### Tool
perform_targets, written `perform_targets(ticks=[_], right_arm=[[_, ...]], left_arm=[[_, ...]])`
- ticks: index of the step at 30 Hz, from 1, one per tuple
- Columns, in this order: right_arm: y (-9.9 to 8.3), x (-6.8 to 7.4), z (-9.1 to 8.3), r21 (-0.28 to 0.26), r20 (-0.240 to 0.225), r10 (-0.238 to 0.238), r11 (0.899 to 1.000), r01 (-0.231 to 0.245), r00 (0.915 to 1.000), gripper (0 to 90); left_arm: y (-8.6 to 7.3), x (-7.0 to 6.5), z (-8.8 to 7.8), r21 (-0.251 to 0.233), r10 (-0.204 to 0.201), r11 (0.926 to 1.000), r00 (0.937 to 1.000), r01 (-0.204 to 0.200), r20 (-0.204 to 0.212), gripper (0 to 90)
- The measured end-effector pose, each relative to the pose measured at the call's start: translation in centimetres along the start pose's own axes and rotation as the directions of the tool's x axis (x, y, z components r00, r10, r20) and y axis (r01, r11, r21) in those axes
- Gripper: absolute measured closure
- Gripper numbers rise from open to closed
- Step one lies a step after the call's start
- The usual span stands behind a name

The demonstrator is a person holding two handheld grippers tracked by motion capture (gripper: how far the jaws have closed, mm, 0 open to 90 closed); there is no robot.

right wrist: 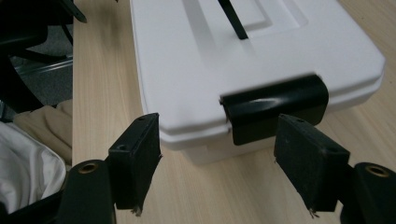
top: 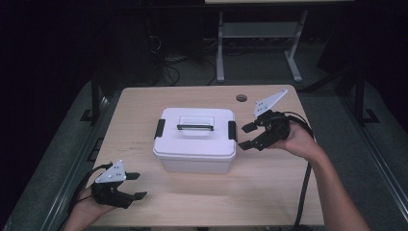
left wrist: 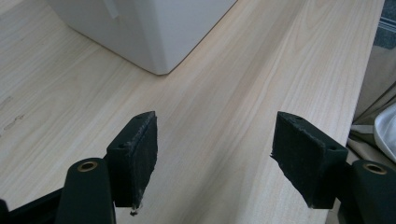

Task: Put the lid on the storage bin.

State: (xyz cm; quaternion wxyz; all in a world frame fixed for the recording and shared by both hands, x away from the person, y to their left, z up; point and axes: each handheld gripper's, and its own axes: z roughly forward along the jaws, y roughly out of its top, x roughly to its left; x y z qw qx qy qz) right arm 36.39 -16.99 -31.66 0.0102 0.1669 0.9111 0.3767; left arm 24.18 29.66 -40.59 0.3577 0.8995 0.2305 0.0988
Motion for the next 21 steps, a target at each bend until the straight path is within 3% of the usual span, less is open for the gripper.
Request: perform_targets(ticks=[21], right_arm=[[-3.5,0.0,-0.3,-0.017,0.013,0.047,0.999,-0.047,0.9988,29.9]], left_arm=[[0.0,0.0,0.3,0.007,0.000,1.0000,1.0000,0.001,-0.001,31.3]])
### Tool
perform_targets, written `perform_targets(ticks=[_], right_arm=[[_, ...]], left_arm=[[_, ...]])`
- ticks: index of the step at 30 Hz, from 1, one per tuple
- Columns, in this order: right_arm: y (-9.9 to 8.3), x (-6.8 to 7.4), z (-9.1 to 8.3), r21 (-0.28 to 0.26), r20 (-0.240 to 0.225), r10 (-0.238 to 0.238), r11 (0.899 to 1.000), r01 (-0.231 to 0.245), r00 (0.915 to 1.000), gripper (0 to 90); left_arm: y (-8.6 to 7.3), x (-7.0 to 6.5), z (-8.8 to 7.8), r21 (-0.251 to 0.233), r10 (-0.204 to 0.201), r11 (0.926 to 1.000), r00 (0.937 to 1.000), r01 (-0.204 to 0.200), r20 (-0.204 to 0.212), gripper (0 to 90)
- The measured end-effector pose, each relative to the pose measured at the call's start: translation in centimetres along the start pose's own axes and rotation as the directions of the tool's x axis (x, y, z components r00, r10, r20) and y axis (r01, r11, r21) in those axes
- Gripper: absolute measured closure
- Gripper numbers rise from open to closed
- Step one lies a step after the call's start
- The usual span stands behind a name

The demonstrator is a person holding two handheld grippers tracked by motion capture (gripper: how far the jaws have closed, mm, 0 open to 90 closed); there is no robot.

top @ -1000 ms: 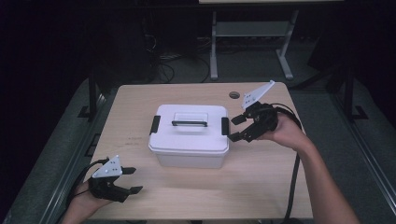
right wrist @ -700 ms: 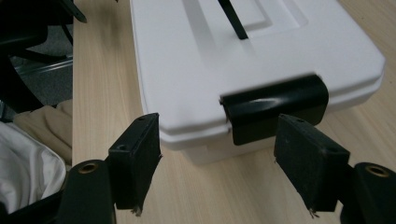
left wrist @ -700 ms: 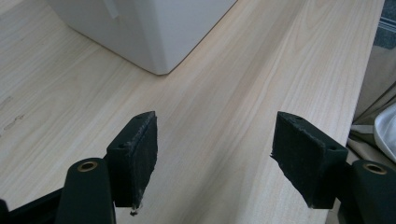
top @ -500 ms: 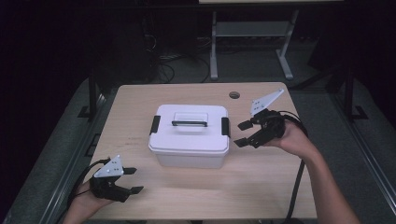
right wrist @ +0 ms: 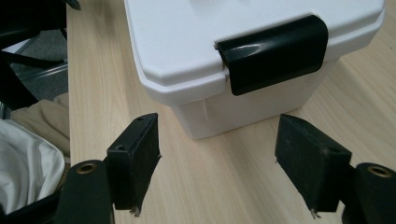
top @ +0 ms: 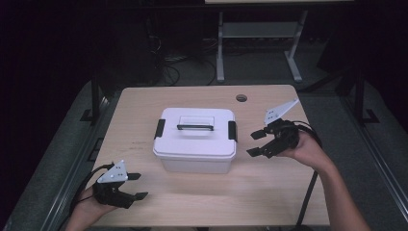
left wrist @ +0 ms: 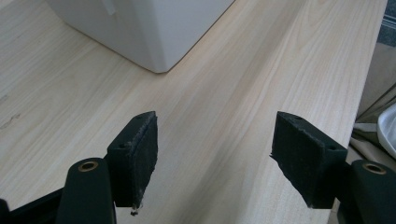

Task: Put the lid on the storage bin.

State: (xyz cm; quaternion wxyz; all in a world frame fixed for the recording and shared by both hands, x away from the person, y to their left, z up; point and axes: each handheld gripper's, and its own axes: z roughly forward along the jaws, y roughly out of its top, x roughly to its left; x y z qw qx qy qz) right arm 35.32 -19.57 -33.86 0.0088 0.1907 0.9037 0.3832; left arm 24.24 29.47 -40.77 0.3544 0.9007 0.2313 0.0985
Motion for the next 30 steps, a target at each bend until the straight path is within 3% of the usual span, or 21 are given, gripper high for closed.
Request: perform_targets(ticks=[30], right_arm=[[-3.2,0.3,0.5,-0.005,-0.001,0.056,0.998,-0.056,0.9985,29.4]], left_arm=[[0.0,-0.1,0.0,-0.001,-0.004,1.0000,1.0000,0.004,-0.006,31.3]])
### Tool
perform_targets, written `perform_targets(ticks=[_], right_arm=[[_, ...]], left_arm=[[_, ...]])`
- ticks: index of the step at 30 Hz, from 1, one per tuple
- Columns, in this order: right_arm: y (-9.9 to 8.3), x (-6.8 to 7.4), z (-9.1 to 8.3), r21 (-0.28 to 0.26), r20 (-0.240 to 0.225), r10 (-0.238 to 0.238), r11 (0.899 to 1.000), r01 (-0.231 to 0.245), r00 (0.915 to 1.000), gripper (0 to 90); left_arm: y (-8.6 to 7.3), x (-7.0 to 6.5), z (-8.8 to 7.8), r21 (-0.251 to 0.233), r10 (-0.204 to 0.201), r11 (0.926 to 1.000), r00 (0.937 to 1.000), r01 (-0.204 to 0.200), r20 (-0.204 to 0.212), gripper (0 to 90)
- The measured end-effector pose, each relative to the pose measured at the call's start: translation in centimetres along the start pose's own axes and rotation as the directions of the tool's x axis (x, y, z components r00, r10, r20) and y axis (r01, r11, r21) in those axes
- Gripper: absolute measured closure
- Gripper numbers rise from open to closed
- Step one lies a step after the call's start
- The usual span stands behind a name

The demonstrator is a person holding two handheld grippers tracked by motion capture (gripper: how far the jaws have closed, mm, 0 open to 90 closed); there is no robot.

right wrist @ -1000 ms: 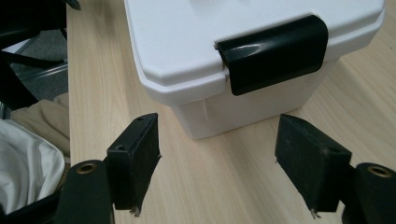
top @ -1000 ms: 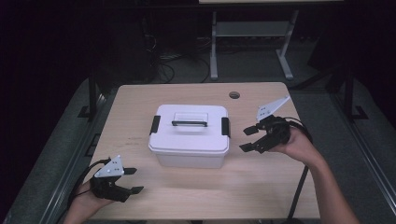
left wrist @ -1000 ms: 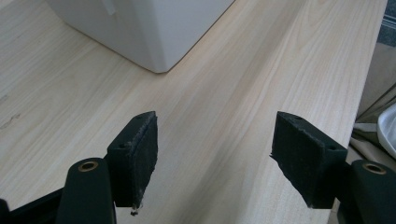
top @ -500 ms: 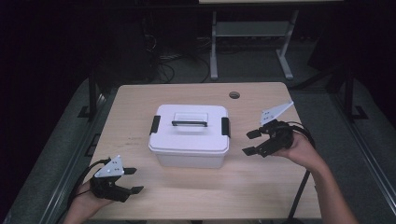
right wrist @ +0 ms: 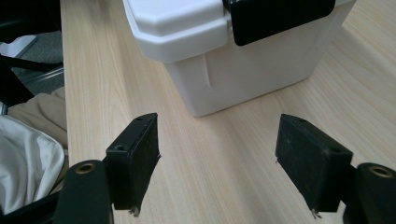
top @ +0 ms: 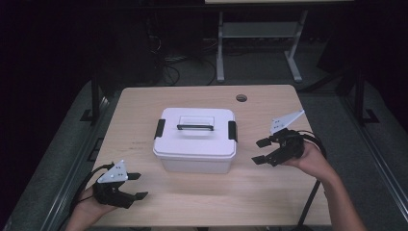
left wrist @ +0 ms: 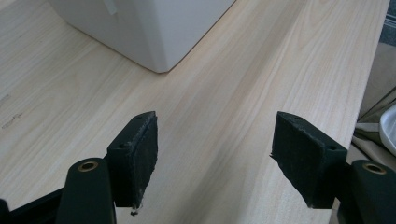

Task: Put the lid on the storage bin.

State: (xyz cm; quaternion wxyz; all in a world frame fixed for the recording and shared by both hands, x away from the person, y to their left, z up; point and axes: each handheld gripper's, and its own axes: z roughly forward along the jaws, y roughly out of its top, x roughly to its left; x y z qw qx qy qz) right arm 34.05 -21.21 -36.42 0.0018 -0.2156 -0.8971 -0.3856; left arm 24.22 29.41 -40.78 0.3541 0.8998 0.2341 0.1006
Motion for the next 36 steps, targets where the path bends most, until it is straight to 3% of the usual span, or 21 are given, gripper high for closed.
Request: perform_targets(ticks=[7,16,36], right_arm=[[-1.0,0.1,0.1,-0.014,0.005,0.001,1.000,-0.001,1.0000,30.1],[-3.8,0.2,0.8,-0.016,0.003,0.031,0.999,-0.031,0.9995,30.1],[-7.3,0.9,-0.2,-0.040,0.021,0.073,0.997,-0.072,0.9971,29.1]], left_arm=[[0.0,0.0,0.0,0.000,0.000,1.0000,1.0000,0.000,0.000,31.3],[0.0,0.0,0.1,0.002,-0.001,1.0000,1.0000,0.001,-0.002,31.2],[-0.1,0.0,0.1,0.009,-0.002,1.0000,1.0000,0.002,-0.006,30.3]])
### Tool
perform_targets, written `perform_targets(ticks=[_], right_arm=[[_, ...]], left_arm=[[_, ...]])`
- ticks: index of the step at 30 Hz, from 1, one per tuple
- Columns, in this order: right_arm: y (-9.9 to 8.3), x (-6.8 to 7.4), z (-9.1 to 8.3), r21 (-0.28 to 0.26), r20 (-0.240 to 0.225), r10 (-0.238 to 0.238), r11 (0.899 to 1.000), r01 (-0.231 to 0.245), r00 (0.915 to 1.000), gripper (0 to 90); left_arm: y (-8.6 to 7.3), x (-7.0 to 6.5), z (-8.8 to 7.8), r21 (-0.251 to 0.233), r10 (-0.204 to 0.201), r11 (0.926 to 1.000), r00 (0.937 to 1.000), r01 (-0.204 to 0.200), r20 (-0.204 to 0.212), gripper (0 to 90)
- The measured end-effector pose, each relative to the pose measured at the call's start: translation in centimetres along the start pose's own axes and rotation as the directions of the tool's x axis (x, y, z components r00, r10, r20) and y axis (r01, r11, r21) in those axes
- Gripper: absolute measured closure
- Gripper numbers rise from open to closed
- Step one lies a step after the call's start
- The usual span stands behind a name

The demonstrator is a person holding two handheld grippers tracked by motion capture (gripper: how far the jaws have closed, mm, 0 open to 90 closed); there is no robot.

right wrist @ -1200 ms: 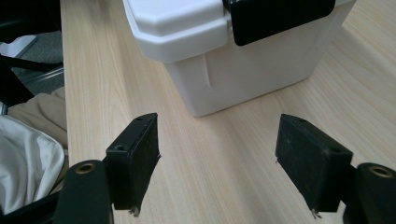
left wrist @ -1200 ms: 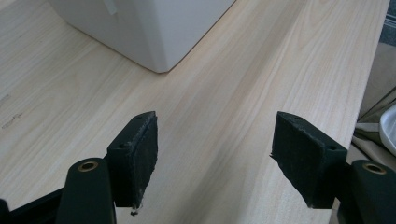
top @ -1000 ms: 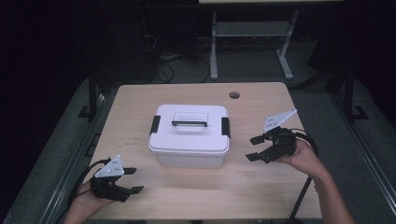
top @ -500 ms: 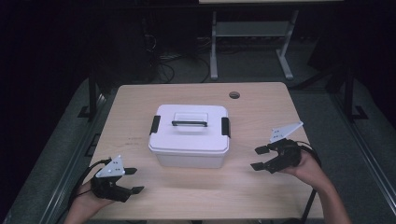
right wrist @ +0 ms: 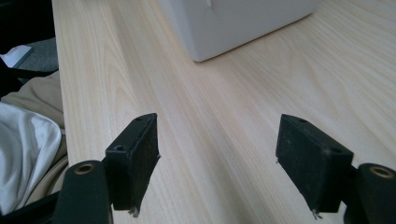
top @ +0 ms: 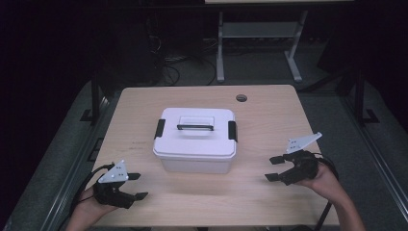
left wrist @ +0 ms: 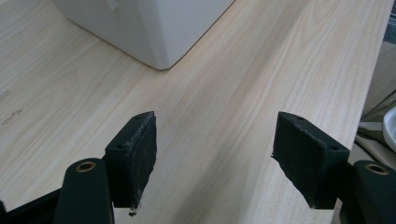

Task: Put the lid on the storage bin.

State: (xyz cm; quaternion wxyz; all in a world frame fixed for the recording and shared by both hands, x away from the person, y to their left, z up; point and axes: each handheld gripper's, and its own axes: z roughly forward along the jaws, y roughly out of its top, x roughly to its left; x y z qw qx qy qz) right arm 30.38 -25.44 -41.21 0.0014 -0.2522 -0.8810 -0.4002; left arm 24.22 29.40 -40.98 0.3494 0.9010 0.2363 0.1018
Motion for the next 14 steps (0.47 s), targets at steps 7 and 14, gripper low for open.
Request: perform_targets(ticks=[7,14], right_arm=[[-0.8,0.4,-0.3,-0.002,0.004,-0.001,1.000,0.001,1.0000,29.1],[-0.6,1.3,-0.4,0.002,0.014,-0.028,1.000,0.028,0.9995,27.4]], left_arm=[[0.0,0.0,0.0,0.000,0.000,1.0000,1.0000,0.000,-0.003,29.6],[0.0,0.0,0.0,-0.001,-0.001,1.0000,1.0000,0.001,-0.005,28.8]])
